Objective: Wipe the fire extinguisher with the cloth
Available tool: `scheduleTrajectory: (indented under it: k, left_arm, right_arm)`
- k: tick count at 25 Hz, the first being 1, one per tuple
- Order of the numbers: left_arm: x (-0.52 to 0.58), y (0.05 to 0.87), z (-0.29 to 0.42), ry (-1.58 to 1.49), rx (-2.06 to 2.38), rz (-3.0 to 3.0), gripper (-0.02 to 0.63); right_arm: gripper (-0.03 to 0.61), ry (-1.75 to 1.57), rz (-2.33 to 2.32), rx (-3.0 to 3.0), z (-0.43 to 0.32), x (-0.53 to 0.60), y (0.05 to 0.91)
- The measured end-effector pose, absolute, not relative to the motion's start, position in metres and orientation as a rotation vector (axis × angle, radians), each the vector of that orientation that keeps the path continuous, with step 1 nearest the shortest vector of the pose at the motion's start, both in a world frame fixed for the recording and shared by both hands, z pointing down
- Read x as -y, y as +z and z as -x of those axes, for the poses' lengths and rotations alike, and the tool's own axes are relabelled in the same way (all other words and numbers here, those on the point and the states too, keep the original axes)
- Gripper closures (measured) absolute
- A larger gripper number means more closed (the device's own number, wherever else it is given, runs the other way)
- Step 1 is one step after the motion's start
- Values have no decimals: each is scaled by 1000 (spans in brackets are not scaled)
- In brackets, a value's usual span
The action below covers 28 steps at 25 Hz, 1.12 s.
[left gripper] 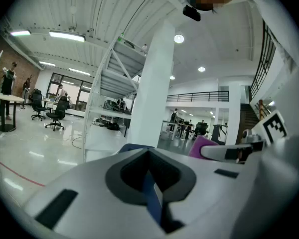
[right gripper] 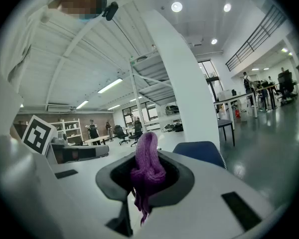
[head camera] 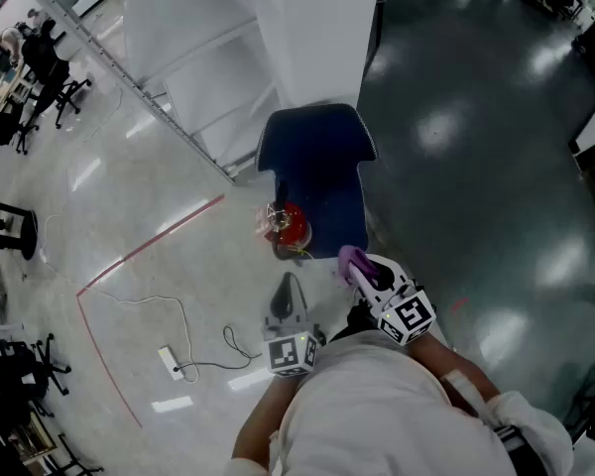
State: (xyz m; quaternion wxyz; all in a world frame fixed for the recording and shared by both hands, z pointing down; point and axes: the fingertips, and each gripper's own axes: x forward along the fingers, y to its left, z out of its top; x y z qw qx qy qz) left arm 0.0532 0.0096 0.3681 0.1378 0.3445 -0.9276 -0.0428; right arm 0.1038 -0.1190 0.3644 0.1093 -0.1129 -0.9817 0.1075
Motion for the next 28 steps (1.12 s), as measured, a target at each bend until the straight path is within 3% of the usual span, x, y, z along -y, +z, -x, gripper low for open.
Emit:
scheduleTrajectory:
  k: [18,28]
  left_arm:
    - [-7,383,-63,-102,2686,-991,609]
    - [13,446,-53,-134,2625,-898,609]
  right_arm:
    - [522,331,367,2886,-106,121,382]
    - [522,295,321,2865,-74,139,443]
